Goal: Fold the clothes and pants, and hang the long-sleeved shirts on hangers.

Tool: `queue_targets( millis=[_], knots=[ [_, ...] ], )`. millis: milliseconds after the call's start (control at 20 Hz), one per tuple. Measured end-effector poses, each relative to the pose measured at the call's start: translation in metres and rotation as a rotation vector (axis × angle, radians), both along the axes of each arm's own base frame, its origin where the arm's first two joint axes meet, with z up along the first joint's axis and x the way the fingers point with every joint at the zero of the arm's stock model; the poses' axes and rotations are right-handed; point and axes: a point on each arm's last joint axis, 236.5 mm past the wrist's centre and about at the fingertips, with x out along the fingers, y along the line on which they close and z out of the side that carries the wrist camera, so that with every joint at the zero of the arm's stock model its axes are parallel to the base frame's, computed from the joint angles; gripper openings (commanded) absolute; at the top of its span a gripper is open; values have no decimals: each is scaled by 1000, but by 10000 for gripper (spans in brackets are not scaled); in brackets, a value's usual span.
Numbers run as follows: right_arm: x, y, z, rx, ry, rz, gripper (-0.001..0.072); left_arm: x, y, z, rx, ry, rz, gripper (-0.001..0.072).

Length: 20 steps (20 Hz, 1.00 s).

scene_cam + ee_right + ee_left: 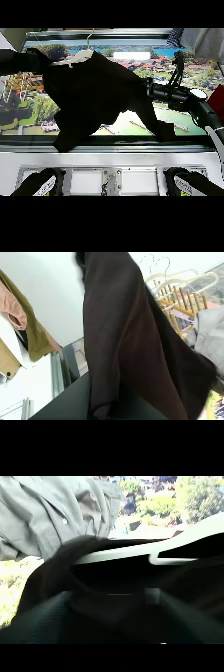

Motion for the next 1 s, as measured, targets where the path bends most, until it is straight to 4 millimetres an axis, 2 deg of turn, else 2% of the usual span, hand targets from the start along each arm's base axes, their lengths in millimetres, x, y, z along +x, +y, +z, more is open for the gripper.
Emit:
queue_targets(
  millis=[250,300,350,450,500,600,750,900,1000],
  knots=[
    [-4,1,8,31,-6,13,16,-3,1,29,-2,-73,4,623],
    [-4,1,9,31,-13,11,15,-3,2,34,-3,-84,5,506],
    [-4,-1,12,30,-24,2,16,-4,2,37,-4,-91,5,314],
    [5,-14,20,23,-53,-66,16,-7,2,37,-1,-85,3,22],
    [12,-25,26,16,-71,-115,16,-8,2,35,0,-78,1,21],
    [28,-58,38,-12,-115,-250,16,-10,1,26,2,-53,-2,21],
    [50,-131,55,-85,-154,-509,16,-15,-4,5,-3,-18,-14,21],
    [62,-221,68,-185,-163,-818,16,-17,-12,-14,-12,-9,-29,21],
    [61,-284,79,-245,-156,-1035,16,-16,-18,-23,-19,-17,-37,21]
  ],
)
